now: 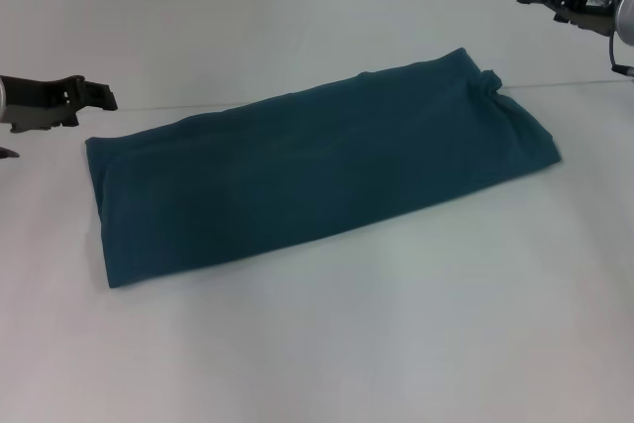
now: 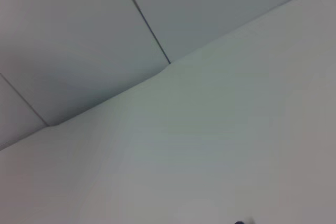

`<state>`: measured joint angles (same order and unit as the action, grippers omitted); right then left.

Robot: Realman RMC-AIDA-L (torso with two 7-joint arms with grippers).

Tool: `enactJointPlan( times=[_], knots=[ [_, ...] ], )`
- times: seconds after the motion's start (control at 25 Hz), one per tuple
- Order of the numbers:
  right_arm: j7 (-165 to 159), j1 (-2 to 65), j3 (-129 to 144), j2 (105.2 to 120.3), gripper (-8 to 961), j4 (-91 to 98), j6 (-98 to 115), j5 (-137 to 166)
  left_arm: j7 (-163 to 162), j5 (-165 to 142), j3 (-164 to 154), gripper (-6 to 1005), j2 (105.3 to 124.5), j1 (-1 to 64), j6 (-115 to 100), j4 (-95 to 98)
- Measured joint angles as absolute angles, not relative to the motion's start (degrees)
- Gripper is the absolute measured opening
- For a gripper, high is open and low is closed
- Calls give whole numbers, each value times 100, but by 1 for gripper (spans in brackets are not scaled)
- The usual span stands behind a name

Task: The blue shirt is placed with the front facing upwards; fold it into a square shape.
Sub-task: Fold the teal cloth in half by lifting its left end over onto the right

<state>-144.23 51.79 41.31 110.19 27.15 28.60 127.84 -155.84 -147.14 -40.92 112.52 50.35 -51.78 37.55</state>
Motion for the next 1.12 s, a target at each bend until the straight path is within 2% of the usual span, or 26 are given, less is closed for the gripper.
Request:
enactJointPlan(
  times=[0.24,0.32,0.48,0.64,0.76,0.88,1.12],
  knots=[
    [-14379,5012,4080,10974,637,2952,3650,12758,-15584,-14626,-4073,547,11266,4991,-5233,3840],
    [-14377,4877,4055,10955,735,3217,4163,12735,-15548,-14382,-4069,623,11287,4878,-5344,4025],
    [-14243,4477,3992,10932,775,3868,5326,12316,-15430,-13720,-4082,776,11353,4538,-5771,4487],
    [-13841,4010,3967,10824,787,4123,6357,11415,-15234,-12810,-4069,897,11381,4099,-6297,4684],
    [-13469,3718,3942,10708,786,3976,6836,11124,-15066,-12260,-4069,894,11398,3803,-6450,4676],
    [-13184,3631,3942,10697,785,3849,6828,11164,-14877,-11837,-4069,891,11430,3531,-6507,4648],
    [-12485,3534,3971,10840,784,3574,6279,11221,-14516,-11457,-4069,890,11474,3194,-6691,4537]
  ],
)
